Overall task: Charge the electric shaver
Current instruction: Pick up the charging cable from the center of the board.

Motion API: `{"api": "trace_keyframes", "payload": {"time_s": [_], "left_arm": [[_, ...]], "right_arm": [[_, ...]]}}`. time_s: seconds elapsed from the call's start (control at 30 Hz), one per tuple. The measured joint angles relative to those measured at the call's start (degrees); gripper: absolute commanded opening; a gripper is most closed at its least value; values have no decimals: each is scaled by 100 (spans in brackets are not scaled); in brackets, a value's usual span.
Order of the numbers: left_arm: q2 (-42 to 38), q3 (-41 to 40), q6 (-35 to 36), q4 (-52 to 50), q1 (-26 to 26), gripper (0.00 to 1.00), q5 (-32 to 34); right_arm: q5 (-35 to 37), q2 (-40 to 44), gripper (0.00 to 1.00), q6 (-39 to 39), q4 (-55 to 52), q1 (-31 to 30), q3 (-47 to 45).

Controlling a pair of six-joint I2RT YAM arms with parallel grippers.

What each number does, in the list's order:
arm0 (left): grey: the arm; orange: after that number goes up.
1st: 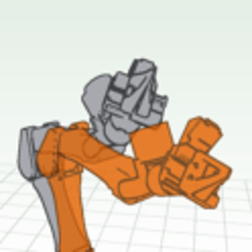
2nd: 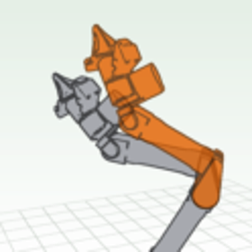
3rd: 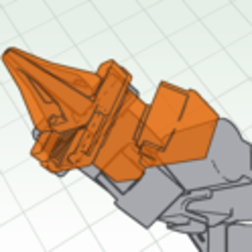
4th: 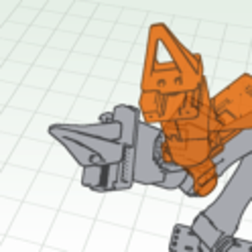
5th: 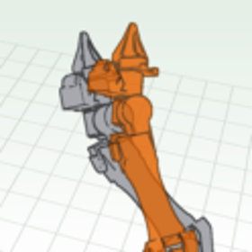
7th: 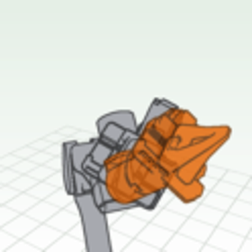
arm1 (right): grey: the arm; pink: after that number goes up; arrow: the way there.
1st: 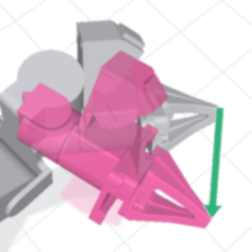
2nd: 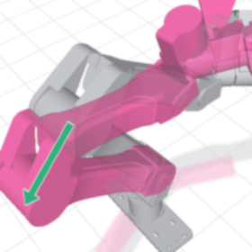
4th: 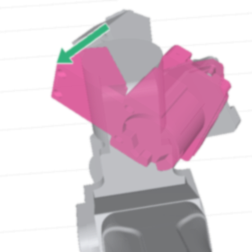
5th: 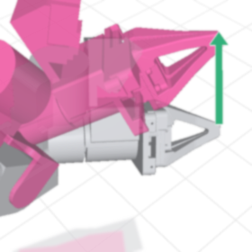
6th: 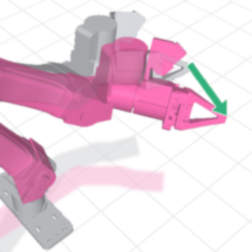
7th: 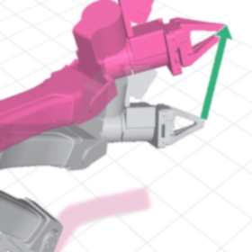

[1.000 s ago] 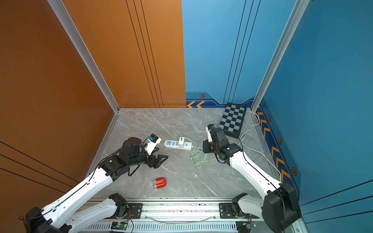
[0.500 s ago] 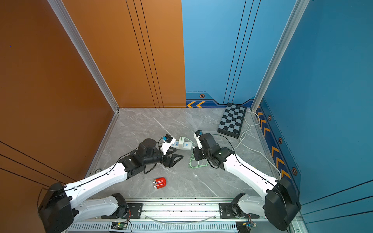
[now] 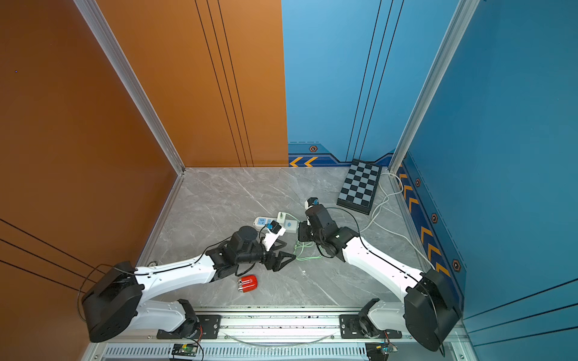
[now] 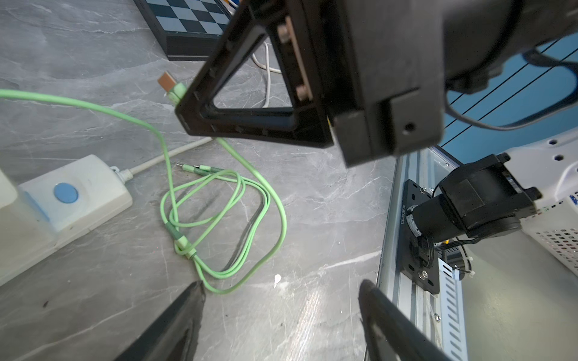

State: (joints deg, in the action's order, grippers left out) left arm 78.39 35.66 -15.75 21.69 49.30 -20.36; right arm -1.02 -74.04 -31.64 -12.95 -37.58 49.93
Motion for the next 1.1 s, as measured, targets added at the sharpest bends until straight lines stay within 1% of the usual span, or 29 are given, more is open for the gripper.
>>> {"api": "trace_keyframes", "payload": {"time_s": [0.1,0.2,0.3,0.43,0.53,0.6,0.73,0.8,0.93,1.0,1.1], "left_arm": [[382,76,-70,264,109,78,-50],[730,201,-131,487,199,74,-103],[933,247,-210,737,203,63,-142],[1110,323,-269,951,160,43,-284],[1246,428,-317,1095,68,34,-387],[1322,485,-330,1139,7,29,-444],[1390,520,-348,1161,-72,27,-529],[1401,520,-358,1161,-105,23,-557],[1432,535,-358,1167,-205,10,-625],[1458,553,-363,1174,-256,0,-699],[1543,612,-422,1176,-293,0,-828]], "right_arm": [[48,-35,0,-155,59,-7,0],[116,-37,0,-260,68,-26,0],[131,-37,0,-321,74,-33,0],[136,-37,0,-367,101,-35,-2],[146,-39,0,-428,105,-31,-17],[129,-39,0,-444,109,-33,-20],[127,-39,0,-448,160,-48,-20],[127,-39,0,-450,164,-48,-20],[125,-39,0,-468,164,-50,-20],[125,-39,0,-468,164,-59,-20],[122,-39,0,-466,173,-66,-20]]}}
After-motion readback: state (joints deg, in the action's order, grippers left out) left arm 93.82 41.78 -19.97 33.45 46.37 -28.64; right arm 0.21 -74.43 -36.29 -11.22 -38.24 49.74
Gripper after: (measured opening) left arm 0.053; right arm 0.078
